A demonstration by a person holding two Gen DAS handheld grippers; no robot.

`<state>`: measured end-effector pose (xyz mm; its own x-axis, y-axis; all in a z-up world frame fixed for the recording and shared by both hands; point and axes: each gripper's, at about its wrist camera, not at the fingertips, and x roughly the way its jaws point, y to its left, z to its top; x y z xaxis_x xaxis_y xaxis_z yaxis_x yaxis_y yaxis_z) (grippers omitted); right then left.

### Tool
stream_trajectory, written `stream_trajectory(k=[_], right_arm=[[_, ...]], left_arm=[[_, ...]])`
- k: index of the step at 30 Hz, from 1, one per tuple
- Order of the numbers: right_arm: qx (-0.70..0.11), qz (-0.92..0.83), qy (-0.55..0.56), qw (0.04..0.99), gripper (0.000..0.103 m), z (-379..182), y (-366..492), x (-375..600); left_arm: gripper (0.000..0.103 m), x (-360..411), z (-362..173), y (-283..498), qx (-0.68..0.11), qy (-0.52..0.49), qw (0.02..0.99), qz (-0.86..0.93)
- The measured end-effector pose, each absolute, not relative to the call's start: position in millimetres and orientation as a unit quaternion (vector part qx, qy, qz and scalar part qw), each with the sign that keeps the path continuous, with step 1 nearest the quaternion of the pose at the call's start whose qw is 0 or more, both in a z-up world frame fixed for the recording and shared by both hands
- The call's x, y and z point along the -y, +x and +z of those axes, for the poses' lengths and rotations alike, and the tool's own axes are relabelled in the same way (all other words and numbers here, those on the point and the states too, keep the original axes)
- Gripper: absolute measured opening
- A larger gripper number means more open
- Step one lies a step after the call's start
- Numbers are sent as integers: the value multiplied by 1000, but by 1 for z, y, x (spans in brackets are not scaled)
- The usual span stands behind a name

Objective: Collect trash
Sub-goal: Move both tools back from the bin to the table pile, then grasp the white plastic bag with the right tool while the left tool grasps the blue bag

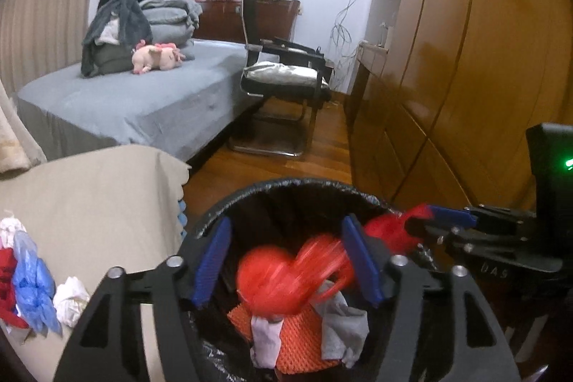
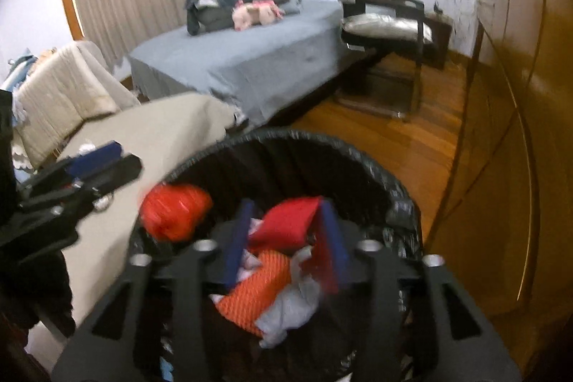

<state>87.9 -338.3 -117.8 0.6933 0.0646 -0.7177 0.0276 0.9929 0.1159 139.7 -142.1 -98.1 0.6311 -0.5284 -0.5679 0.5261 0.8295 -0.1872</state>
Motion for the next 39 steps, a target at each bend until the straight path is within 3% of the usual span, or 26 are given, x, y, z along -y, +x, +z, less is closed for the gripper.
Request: stream_trajectory(k=[5, 9, 10, 16, 27, 39], right_arm=[[-398, 2, 61, 915, 63, -127, 81, 336], [-374, -4, 73, 925, 90, -122, 75, 332], [-367, -3, 76, 927, 91, -120, 74, 330], [-330, 20, 76, 941, 95, -104, 81, 298], [-305, 81, 56, 947, 96, -94, 119, 211], [-321, 125, 34, 938, 96, -126, 156, 117]], left_arm=[[72, 129, -102, 135, -319, 1, 907, -275], [80, 108, -97, 132, -306, -2, 919, -250], [83, 101, -95, 131, -302, -3, 922, -244], [94, 51, -84, 121, -276, -9, 943, -186], [96, -50, -80, 108, -258, -15, 963, -74], [96, -121, -106, 107, -272, -24, 962, 2]])
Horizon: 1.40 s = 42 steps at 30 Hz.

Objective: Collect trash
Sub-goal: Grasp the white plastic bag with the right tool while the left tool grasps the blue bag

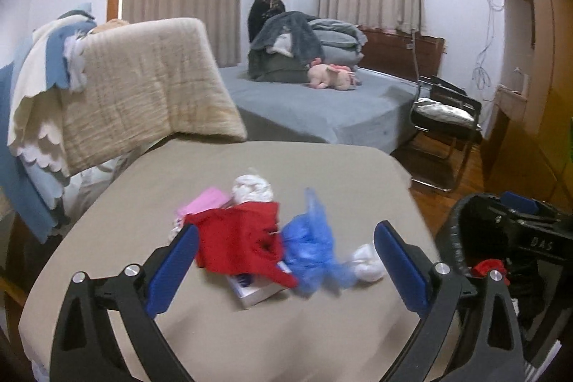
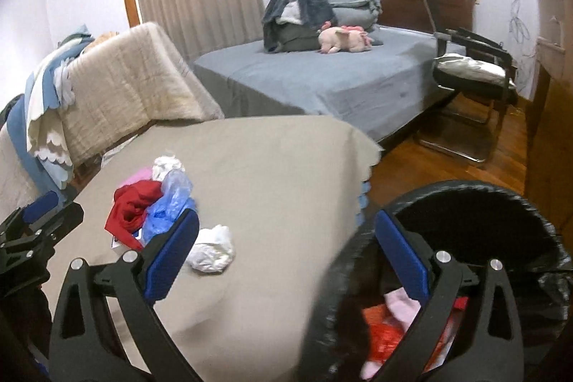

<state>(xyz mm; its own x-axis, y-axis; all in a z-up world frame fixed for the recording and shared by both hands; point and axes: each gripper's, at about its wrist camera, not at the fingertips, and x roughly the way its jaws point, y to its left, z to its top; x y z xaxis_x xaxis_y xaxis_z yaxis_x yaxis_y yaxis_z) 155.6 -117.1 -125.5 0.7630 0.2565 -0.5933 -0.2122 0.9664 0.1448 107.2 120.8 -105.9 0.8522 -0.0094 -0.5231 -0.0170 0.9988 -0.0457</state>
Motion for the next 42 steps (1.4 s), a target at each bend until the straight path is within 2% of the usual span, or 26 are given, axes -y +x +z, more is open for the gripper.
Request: stream_trajectory(k=[19, 23, 28, 31, 33, 34, 38, 42], right_arm=[[-392, 148, -15, 908, 95, -193, 190, 40], [-405, 158, -23, 900, 84, -199, 193, 32], [-419, 178, -28, 890, 75, -203, 196, 24], [-423, 194, -29, 885, 65, -204, 194, 20], [-428, 209, -25, 879, 50, -205, 194, 18], [-430, 216, -22, 876, 47, -206, 194, 18], [-429, 222, -16, 876, 41, -202, 192, 21], [-421, 215, -4, 882, 40, -193, 193, 30]], left_arm=[[96, -161, -136, 117, -293, -45, 955, 26], [95, -164, -137, 119, -295, -47, 954, 26], [95, -165, -138, 120, -298, -50, 953, 24], [95, -162, -138, 120, -298, -48, 953, 20], [95, -160, -137, 121, -298, -48, 953, 17], [95, -159, -137, 121, -298, -48, 953, 15], [95, -153, -135, 122, -298, -45, 954, 10], [92, -147, -133, 124, -297, -43, 954, 1]])
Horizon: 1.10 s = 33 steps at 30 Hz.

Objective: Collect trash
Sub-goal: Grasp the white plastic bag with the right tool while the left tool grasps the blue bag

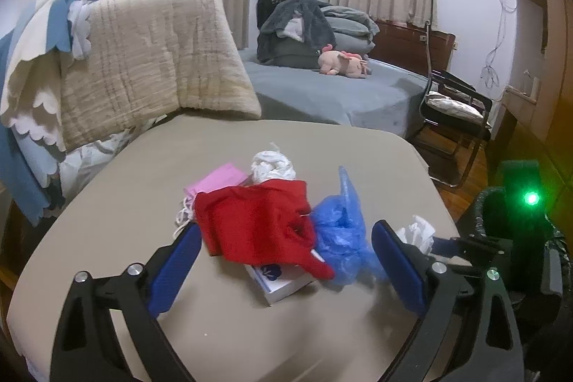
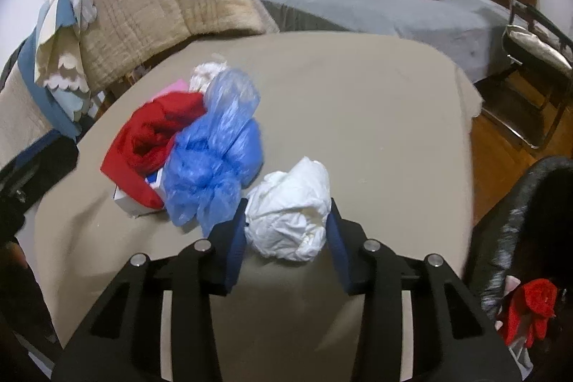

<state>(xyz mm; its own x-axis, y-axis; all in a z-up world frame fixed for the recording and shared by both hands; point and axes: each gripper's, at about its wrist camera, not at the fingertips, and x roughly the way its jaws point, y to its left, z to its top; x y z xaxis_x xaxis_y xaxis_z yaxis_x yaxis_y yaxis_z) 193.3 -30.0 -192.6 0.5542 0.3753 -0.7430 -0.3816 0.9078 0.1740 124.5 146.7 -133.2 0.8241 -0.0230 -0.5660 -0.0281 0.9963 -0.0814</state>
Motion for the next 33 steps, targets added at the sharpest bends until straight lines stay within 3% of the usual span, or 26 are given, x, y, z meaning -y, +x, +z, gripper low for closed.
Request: stream_trajectory(k=[5, 9, 16, 29, 30, 33], right_arm=[[-399, 193, 10, 896, 40, -170, 199, 53], [-387, 179, 19, 904, 40, -157, 205, 71], [-378, 166, 26, 910, 40, -150, 208, 90], [-392, 167, 34, 904, 40, -163, 209, 94], [-393, 166, 35, 904, 40, -163, 209, 94], [-395, 164, 36, 903, 40, -165, 208, 97]], left_arm=[[87, -130, -128, 131, -291, -42, 956, -21], [75, -112, -127, 141, -290, -37, 955, -46], [64, -85, -133, 166, -296, -25, 952, -69], [62, -74, -177, 211, -367, -5, 929, -42], [60, -74, -181, 214, -374, -2, 926, -41], [36, -70, -187, 217, -384, 8, 922, -43]])
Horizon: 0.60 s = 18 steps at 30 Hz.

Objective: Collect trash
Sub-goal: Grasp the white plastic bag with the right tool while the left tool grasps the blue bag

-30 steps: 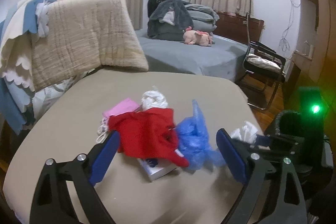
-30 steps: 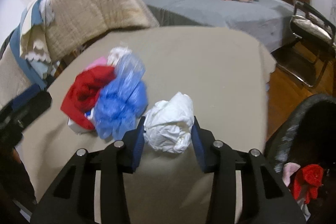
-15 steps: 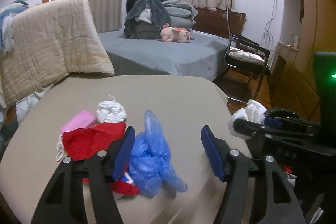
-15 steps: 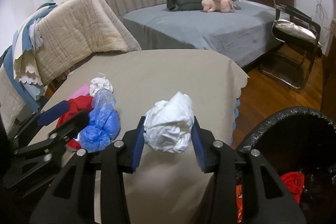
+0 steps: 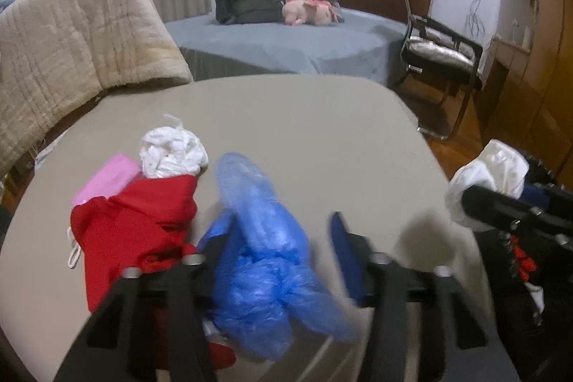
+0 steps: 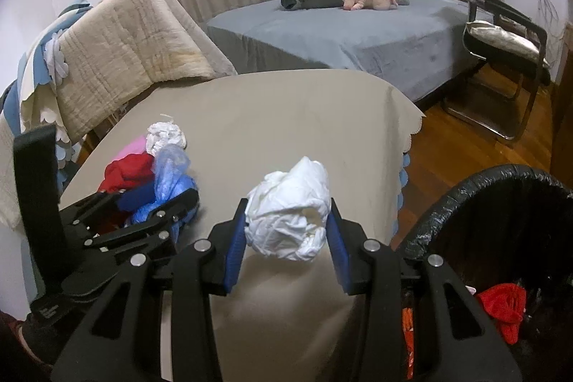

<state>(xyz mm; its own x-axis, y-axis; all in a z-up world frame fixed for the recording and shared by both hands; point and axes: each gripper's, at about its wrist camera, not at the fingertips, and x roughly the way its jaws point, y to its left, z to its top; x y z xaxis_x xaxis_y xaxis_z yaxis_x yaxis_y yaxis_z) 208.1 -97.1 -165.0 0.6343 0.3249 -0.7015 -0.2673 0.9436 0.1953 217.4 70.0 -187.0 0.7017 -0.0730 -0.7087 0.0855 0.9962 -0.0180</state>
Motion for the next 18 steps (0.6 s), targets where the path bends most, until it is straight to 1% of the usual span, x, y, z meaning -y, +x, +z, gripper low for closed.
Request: stream_trajectory(k=[1, 2, 4, 7, 14, 18], right_arm=[[-396, 163, 38, 903, 40, -165, 208, 99], [-396, 161, 40, 903, 40, -165, 208, 100], [-395, 160, 43, 904, 40, -164, 207, 103], [-390, 159, 47, 906, 40, -160, 204, 106], [-368, 163, 52, 914, 40, -139, 194, 115], [-355, 166, 54, 918, 40, -126, 185, 121]], left_arm=[[23, -70, -186, 217, -382, 8, 923, -48], [21, -70, -186, 217, -381, 5, 923, -50], [7, -74, -181, 216, -375, -6, 925, -53], [3, -75, -171, 209, -360, -18, 931, -61], [3, -74, -133, 182, -314, -42, 946, -75], [3, -70, -112, 169, -294, -37, 952, -81]])
